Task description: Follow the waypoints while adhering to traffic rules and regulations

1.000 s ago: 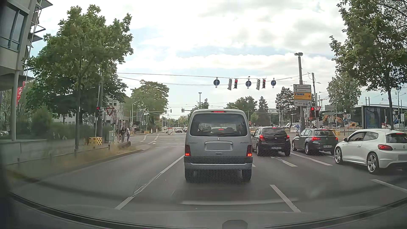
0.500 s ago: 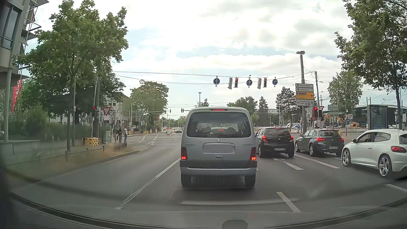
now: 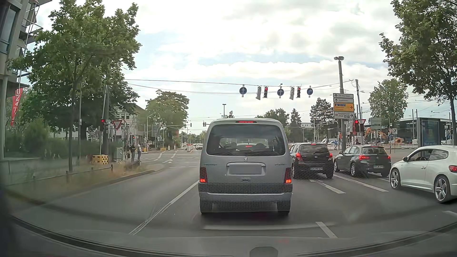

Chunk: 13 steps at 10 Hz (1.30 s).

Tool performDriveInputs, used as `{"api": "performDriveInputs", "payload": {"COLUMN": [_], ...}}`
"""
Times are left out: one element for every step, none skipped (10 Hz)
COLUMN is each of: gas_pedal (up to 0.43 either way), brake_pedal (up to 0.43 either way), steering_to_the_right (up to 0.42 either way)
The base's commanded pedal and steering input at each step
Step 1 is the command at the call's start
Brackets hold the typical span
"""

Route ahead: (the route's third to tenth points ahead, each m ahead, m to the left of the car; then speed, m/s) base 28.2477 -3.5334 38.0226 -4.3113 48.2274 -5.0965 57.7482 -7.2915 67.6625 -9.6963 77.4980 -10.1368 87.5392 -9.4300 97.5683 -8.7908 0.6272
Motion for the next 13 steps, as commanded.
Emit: {"api": "performDriveInputs", "payload": {"gas_pedal": [0.0, 0.0, 0.0, 0.0, 0.0, 0.0, 0.0, 0.0, 0.0, 0.0, 0.0, 0.0, 0.0], "brake_pedal": [0.256, 0.256, 0.256, 0.256, 0.256, 0.256, 0.256, 0.256, 0.256, 0.256, 0.256, 0.256, 0.256], "steering_to_the_right": [0.005, 0.005, 0.005, 0.005, 0.005, 0.005, 0.004, 0.005, 0.005, 0.005, 0.004, 0.005, 0.004]}}
